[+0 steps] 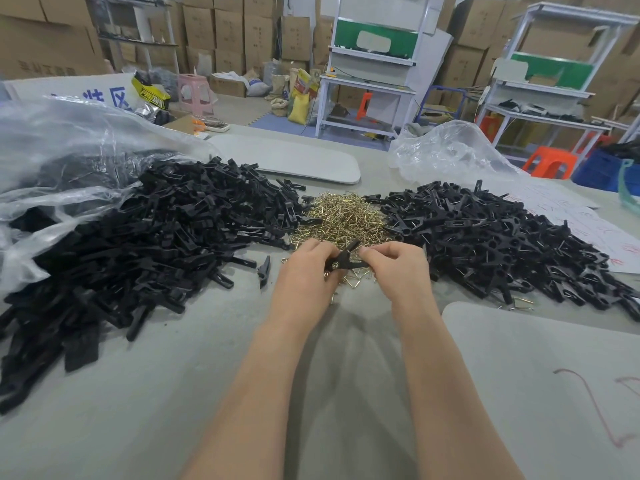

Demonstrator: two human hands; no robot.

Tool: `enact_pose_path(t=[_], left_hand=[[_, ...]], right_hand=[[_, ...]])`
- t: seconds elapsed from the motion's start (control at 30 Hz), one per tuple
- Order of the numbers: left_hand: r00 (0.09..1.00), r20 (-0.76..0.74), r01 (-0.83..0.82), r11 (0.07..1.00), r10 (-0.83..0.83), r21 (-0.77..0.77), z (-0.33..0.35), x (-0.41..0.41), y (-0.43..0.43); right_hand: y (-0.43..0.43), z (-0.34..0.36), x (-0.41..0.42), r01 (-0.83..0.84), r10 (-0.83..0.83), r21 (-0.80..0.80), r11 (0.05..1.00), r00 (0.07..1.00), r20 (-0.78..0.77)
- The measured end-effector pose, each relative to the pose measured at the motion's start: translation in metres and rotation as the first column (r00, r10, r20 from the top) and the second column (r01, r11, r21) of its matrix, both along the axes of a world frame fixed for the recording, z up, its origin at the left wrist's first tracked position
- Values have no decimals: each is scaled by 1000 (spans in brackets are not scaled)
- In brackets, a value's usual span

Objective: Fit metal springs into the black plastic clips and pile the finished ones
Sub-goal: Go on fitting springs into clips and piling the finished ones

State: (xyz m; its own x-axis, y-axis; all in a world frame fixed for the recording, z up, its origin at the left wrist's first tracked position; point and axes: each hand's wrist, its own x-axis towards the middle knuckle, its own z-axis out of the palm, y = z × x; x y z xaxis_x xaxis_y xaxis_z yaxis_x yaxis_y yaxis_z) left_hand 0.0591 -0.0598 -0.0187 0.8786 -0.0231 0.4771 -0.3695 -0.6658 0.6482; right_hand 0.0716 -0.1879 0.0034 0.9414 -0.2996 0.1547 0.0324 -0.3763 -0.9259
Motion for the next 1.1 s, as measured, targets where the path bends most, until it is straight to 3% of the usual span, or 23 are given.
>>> enact_pose_path(t=[0.47, 0.77, 1.1], left_hand=[[999, -40, -7, 1000, 8, 23, -2, 0, 0], [997, -72, -29, 995, 36, 97, -6, 4, 1], [996, -87, -21, 995, 29, 95, -7, 4, 3]], right_hand=[[-5, 0, 0, 14, -15, -106, 994, 1000, -8], [-5, 3, -2, 14, -18, -273, 962, 1000, -13], [-7, 3, -3, -24, 11, -258, 966, 999, -51]])
